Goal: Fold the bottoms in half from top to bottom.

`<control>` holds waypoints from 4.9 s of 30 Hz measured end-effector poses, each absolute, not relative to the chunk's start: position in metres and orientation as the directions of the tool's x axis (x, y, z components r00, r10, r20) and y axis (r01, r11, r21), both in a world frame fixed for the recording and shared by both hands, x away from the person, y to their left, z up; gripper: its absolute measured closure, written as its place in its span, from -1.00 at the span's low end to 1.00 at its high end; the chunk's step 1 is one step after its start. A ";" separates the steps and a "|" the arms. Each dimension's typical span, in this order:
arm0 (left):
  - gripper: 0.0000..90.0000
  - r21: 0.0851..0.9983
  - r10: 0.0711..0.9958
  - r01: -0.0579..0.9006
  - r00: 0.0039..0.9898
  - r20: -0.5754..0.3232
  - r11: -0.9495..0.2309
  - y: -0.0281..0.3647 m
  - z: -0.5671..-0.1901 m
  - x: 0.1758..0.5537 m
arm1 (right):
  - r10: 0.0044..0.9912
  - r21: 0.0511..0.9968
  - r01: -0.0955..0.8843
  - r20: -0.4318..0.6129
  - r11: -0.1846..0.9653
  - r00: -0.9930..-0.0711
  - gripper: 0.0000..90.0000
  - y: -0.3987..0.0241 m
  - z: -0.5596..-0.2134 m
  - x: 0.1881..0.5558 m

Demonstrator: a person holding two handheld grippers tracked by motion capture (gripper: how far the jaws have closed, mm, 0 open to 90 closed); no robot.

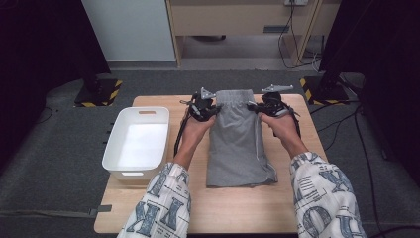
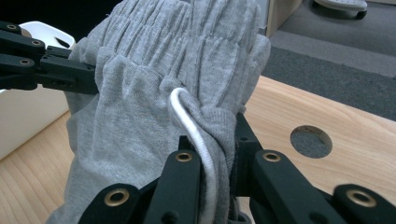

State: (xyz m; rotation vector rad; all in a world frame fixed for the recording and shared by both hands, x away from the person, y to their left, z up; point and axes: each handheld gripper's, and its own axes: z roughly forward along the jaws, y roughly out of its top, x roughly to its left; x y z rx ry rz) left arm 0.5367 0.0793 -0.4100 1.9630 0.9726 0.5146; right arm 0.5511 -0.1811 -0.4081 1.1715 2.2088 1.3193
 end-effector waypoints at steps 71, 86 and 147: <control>0.88 0.840 0.757 0.415 0.653 -0.008 -0.349 0.089 -0.457 0.511 | 0.736 0.850 0.452 0.121 0.270 -0.666 0.86 -0.181 -0.463 0.519; 0.87 0.813 0.743 0.443 0.669 -0.019 -0.378 0.088 -0.485 0.500 | 0.719 0.821 0.479 0.127 0.310 -0.683 0.83 -0.183 -0.484 0.511; -0.27 0.788 0.798 0.544 0.592 -0.116 -0.289 0.070 -0.487 0.538 | 0.647 0.796 0.455 0.107 0.399 -0.755 0.76 -0.172 -0.489 0.502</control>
